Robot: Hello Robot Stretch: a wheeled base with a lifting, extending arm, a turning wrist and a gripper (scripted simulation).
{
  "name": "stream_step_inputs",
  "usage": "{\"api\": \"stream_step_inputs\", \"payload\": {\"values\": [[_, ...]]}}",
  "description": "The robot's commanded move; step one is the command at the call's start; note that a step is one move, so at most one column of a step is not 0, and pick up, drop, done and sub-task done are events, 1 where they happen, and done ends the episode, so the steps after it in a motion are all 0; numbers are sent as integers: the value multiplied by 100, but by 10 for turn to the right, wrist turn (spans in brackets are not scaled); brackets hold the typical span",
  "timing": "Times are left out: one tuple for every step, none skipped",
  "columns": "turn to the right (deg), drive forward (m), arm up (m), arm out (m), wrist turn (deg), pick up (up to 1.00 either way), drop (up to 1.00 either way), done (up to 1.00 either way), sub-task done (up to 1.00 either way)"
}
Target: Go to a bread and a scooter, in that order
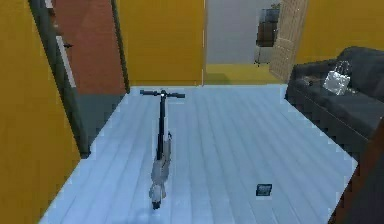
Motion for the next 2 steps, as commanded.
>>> {"api": "stream_step_inputs", "payload": {"values": [[0, 45, 0, 0, 0, 0, 0, 0, 0], [240, 0, 0, 0, 0, 0, 0, 0, 0]]}}
